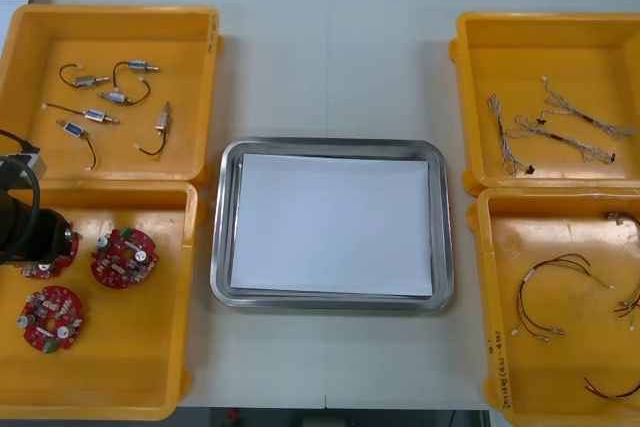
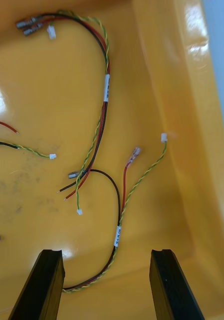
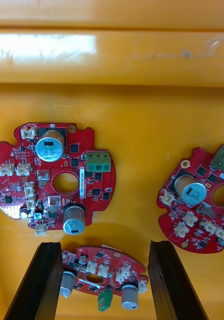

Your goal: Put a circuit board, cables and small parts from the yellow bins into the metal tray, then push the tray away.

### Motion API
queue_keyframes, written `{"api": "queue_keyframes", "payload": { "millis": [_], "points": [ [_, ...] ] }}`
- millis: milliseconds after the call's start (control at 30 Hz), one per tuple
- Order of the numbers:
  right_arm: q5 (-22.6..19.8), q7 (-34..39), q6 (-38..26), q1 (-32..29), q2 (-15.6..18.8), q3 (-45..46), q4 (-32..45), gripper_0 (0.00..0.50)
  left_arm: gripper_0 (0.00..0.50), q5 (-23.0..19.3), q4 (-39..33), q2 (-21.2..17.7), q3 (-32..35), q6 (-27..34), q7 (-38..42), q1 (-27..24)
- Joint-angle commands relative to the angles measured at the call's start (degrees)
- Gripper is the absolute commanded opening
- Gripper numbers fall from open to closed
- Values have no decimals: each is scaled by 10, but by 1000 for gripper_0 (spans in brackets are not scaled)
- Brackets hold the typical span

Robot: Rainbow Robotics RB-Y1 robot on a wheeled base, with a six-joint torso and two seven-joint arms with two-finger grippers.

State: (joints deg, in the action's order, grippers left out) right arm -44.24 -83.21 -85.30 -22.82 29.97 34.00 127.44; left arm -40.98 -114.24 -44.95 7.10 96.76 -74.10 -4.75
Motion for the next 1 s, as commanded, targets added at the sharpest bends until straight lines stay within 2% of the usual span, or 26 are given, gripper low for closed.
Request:
{"api": "queue_keyframes", "payload": {
  "millis": [33, 500, 800, 1000],
  "points": [
    [7, 16, 26, -17, -4, -29, -25, 500, 500, 21, 6, -26, -23, -19, -48, 16],
    [7, 32, 29, -17, -5, -53, -70, 500, 500, 54, 12, -26, -45, -51, -52, 40],
    [12, 52, 54, -16, -9, -73, -96, 500, 500, 62, 32, -26, -61, -84, -51, 45],
    [12, 64, 79, -13, -10, -90, -125, 500, 500, 82, 33, -26, -77, -98, -45, 46]
  ]
}}
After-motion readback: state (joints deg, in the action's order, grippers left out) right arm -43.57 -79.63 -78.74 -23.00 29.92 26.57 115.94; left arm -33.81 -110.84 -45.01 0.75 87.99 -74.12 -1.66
